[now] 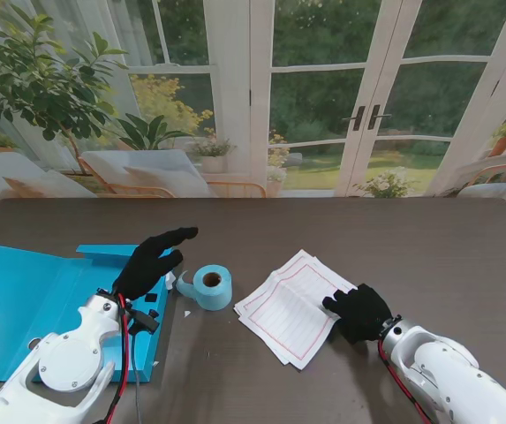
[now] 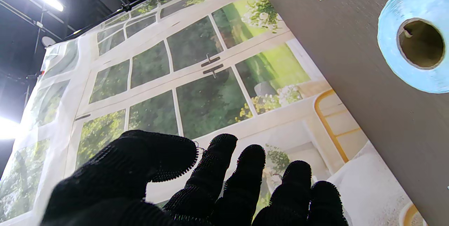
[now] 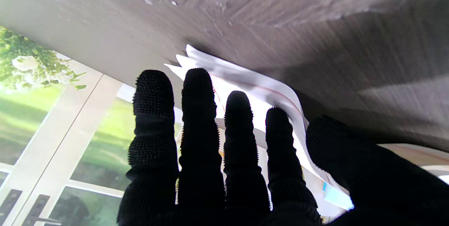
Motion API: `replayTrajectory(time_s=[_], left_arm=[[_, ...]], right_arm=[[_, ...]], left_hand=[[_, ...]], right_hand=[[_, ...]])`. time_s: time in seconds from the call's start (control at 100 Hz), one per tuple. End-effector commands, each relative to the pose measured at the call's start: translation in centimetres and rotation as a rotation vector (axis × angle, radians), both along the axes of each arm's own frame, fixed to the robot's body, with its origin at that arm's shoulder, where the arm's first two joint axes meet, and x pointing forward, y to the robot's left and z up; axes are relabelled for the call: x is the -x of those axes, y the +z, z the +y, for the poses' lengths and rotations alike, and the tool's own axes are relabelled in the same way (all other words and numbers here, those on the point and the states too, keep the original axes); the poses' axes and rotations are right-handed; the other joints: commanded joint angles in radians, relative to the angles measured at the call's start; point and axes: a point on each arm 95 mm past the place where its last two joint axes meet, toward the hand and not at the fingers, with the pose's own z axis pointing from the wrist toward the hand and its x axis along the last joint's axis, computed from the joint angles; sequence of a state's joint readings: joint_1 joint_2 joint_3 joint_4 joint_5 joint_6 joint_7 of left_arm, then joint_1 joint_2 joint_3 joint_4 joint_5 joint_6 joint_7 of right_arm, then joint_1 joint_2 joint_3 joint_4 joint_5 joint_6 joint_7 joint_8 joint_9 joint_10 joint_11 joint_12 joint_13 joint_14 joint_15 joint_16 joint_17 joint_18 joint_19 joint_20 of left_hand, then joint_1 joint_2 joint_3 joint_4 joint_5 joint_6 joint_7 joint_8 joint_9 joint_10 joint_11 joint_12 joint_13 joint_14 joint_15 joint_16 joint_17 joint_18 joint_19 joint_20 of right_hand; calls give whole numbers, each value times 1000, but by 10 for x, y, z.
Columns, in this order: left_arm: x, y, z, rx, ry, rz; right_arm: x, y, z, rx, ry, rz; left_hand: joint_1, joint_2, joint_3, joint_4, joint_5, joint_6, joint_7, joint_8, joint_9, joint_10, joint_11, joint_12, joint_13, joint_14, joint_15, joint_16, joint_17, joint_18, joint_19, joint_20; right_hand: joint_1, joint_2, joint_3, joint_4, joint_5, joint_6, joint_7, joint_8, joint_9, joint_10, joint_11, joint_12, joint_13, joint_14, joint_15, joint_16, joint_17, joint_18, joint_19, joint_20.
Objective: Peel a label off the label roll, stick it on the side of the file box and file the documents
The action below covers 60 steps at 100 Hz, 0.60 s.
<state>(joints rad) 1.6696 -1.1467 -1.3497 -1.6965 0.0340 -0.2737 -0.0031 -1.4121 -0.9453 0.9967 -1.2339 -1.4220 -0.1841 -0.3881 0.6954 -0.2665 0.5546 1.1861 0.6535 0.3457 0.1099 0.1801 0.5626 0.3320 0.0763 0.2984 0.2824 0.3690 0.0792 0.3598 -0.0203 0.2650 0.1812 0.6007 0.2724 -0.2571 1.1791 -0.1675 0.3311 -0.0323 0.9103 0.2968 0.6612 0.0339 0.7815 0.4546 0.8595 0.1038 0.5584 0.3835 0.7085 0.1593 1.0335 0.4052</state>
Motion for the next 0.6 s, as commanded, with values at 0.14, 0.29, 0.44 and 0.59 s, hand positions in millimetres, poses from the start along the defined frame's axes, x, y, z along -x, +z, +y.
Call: replayTrajectory(time_s=[0.14,0.29,0.44,0.59], left_arm=[[0,-1,-3,-2,-22,14],[-1,-2,-3,-3,-24,21],[-1,-2,-3,-4,-28,25],[-1,-2,-4,-3,-29,31]], right_arm=[[2,1,4,-39,3,-6],[3,7,6,-81,13,-28],[4,11,8,-121,16,-39],[3,15,10,-173,6,-41]], left_hand=[[-44,42,-14,-46,5,-1,-20,-5,-16,-6,-12,-14,7,6,-2,4,-17,-22,-29,-7],[-44,45,-15,-48,4,-1,-21,-5,-18,-8,-12,-14,5,6,-2,4,-18,-21,-29,-6],[-45,47,-16,-50,5,-2,-21,-5,-19,-9,-12,-14,6,7,-2,4,-18,-21,-29,-6],[-47,50,-18,-53,3,0,-21,-6,-21,-8,-13,-14,4,6,-2,4,-19,-21,-29,-6]], right_hand=[[112,-91,34,-135,143,-131,85,-100,135,-42,-29,-11,105,-14,-4,24,-324,9,82,-27],[162,-161,60,-168,201,-145,123,-124,228,-60,-45,-10,167,-29,-7,30,-282,5,105,-28],[209,-235,92,-199,266,-151,185,-147,337,-60,-72,1,250,-46,5,49,-209,-1,146,-26],[237,-286,115,-213,322,-164,227,-166,418,-46,-93,20,314,-48,15,68,-156,1,171,-29]])
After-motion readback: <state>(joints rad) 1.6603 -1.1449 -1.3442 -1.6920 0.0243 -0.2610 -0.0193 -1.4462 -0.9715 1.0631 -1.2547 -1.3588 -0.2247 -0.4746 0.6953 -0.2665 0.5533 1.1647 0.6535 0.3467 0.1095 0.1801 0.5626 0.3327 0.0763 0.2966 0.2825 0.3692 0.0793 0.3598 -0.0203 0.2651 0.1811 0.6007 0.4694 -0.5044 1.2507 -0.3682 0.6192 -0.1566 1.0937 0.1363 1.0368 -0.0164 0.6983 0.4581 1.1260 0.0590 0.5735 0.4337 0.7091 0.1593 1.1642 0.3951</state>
